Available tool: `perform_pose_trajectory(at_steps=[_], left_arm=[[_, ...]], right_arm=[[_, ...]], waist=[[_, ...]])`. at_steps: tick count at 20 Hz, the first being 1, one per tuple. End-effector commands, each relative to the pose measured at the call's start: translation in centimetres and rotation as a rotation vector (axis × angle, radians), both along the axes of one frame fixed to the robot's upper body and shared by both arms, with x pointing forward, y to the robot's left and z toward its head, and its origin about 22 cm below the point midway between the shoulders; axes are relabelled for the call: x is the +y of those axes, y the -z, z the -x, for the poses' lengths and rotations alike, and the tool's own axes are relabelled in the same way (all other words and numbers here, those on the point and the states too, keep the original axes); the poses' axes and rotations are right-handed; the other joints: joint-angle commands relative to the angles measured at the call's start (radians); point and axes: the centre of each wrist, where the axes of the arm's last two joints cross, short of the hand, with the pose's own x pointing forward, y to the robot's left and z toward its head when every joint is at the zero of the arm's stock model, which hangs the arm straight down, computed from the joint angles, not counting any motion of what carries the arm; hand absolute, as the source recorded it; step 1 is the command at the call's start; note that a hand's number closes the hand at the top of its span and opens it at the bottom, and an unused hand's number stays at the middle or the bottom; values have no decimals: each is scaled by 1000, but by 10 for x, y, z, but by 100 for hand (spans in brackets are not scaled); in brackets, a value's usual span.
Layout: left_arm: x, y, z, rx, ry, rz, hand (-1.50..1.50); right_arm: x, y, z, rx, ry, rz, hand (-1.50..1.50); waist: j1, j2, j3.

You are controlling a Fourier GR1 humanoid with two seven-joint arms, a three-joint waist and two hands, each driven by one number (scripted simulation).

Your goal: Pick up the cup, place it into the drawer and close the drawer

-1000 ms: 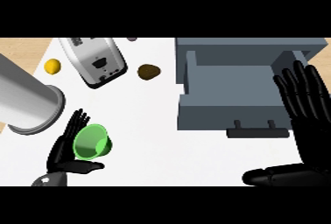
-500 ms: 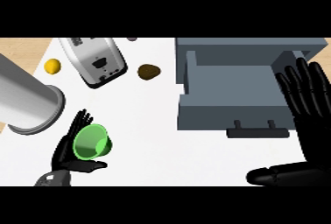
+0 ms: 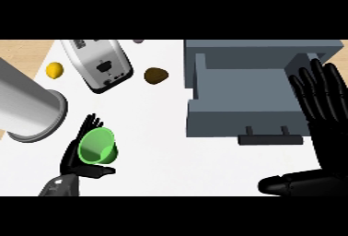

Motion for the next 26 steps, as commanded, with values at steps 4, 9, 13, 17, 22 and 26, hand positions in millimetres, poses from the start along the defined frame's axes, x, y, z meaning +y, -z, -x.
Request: perform_pose_trajectory(at_steps=[4,9,13,17,22,26], left_arm=[[2,-6,-14,-61,101,169,-150],[-24,7,-2,-86,142,220,150],[-18,6,7,-159,131,183,150],[-25,0,-11,-230,44,154,150],[-28,0,-9,-272,-131,105,150],[-6,-12,-18,-319,-262,88,150]], right_arm=[[5,3,-4,9,-12,4,-150],[-4,-5,6,14,1,10,-150],[-9,-9,-1,-9,20,-1,-150],[-3,-7,6,-7,5,-5,-150],[-10,-9,7,-7,5,5,-150],[-5,-2,-2,7,5,9,-150]], waist=[[-1,2,0],[-4,1,-1],[6,-2,0],[-3,1,-1],[-1,0,0],[4,1,0]])
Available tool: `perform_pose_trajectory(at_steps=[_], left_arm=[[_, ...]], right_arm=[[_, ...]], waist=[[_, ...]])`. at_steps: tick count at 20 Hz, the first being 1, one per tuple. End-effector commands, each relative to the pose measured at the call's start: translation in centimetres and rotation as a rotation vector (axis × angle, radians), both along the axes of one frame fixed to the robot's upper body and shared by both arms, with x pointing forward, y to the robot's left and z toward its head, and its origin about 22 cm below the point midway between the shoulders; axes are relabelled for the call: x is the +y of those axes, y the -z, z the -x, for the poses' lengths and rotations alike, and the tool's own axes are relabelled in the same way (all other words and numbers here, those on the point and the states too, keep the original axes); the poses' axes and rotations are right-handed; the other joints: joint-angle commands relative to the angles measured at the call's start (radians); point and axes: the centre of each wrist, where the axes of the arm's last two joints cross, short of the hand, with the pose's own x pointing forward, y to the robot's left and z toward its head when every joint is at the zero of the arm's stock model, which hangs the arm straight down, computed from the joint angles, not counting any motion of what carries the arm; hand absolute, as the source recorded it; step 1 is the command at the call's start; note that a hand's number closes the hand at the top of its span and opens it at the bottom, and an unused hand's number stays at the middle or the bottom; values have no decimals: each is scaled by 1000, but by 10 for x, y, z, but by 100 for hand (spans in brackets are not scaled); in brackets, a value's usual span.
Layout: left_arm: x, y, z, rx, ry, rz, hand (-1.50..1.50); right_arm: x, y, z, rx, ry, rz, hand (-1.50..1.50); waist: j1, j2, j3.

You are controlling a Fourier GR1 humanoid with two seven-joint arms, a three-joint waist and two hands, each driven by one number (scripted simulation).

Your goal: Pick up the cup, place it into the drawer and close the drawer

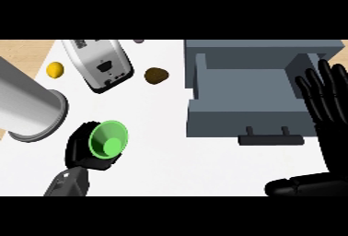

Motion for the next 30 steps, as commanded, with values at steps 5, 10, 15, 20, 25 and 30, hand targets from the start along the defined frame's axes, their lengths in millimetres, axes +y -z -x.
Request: perform_pose_trajectory(at_steps=[5,10,15,20,25,30], left_arm=[[-16,-23,-6,-200,-2,83,150],[-45,-75,-34,-199,106,22,150],[-46,-133,-43,-228,192,21,150],[-91,-186,-53,-250,193,70,150],[-125,-229,-68,-272,196,20,150],[-137,-248,-80,-264,201,-22,150]], right_arm=[[-3,-4,2,27,12,4,-150],[-9,0,9,17,7,3,-150],[1,6,-1,12,25,-4,-150],[-2,19,-8,24,13,-6,-150],[-12,8,6,20,14,12,-150],[-12,-1,-11,6,36,17,-150]], waist=[[14,-6,2],[9,-6,2],[13,-5,1],[8,-3,2],[-4,-3,1],[1,-1,1]])
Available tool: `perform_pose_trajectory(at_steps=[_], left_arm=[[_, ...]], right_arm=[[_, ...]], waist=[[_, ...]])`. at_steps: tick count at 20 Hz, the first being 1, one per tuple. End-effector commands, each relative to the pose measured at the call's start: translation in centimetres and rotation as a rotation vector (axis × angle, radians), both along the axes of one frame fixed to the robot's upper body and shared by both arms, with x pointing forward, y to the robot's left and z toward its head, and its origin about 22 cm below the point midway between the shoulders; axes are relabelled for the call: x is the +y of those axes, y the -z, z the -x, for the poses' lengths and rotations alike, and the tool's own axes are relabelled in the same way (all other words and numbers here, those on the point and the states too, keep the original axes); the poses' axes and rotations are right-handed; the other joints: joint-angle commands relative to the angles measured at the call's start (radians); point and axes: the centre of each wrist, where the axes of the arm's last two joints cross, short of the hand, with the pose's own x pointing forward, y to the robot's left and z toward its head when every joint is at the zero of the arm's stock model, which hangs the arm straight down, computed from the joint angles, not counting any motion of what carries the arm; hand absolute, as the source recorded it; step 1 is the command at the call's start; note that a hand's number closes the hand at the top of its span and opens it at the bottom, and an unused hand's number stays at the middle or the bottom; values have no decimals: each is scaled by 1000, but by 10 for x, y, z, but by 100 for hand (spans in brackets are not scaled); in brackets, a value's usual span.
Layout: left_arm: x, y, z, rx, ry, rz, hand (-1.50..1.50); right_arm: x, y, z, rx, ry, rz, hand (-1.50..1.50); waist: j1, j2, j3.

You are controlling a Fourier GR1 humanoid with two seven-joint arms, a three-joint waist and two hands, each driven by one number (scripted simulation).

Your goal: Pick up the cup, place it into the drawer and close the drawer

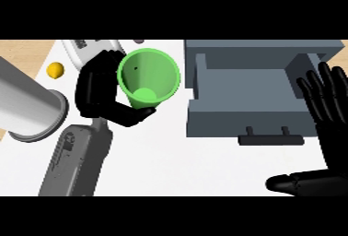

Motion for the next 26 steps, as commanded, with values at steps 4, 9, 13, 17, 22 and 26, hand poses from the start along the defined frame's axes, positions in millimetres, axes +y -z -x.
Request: perform_pose_trajectory(at_steps=[4,9,13,17,22,26], left_arm=[[-49,-54,-19,-19,-15,-70,150],[-62,-66,-39,-10,-21,-84,150],[-81,-77,-47,33,0,-141,150],[-111,-90,-62,29,-22,-185,150],[-106,-77,-79,103,-12,-187,150],[-132,-73,-80,98,-35,-205,150]], right_arm=[[11,-13,-8,9,7,1,-150],[2,-15,-9,15,3,-19,-150],[8,-10,-5,7,4,-4,-150],[1,12,3,8,-6,8,-150],[-7,10,0,8,2,2,-150],[3,4,-2,7,-4,-9,-150]], waist=[[-5,1,0],[-4,2,0],[-5,2,0],[-23,5,0],[-13,4,0],[-26,7,0]])
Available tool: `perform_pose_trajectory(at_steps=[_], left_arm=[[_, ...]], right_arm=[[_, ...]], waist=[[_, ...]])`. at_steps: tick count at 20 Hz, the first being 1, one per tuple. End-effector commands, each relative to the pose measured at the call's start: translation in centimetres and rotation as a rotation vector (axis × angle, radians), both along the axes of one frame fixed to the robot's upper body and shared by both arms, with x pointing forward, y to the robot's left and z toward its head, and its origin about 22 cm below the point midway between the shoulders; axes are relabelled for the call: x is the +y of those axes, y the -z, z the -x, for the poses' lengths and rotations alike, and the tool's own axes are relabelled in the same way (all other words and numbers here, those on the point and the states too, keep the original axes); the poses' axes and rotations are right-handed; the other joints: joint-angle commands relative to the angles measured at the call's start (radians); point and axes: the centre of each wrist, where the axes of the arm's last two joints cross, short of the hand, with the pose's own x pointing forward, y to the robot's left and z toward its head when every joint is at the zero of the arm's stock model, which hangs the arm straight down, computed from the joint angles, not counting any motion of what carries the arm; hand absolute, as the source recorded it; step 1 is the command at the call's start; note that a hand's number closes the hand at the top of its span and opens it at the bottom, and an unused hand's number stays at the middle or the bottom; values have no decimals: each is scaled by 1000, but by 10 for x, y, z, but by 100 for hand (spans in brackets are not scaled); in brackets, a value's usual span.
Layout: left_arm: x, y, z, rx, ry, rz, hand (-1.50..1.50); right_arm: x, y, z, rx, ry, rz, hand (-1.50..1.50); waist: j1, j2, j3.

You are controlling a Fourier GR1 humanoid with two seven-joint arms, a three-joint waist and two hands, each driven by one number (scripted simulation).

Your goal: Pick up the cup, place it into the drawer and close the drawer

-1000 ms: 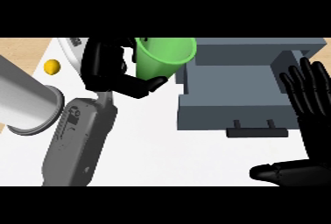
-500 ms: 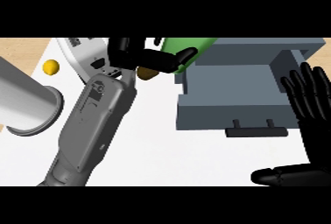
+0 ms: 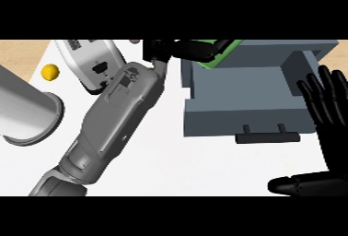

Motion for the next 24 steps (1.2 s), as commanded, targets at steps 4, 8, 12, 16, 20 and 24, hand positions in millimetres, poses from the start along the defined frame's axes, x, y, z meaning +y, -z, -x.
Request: perform_pose_trajectory(at_steps=[4,8,12,16,20,24], left_arm=[[-11,12,-16,48,-8,-37,150],[-24,10,-19,82,-33,-68,150],[-30,14,-17,75,-15,-146,150],[-36,16,-16,85,-22,-198,150],[-30,33,-18,104,-37,-233,150],[-31,50,-11,92,-69,-321,150]], right_arm=[[-1,1,3,-5,1,-2,-150],[3,1,-19,-5,-32,9,-150],[-7,-5,-16,-20,-37,8,-150],[-5,-4,-19,-17,-40,-6,-150],[4,-18,-18,-18,-66,-11,-150],[18,-3,-11,-23,-119,-40,-150]], waist=[[-9,3,0],[-30,10,1],[-33,8,1],[-45,11,1],[-74,19,1],[-98,22,2]])
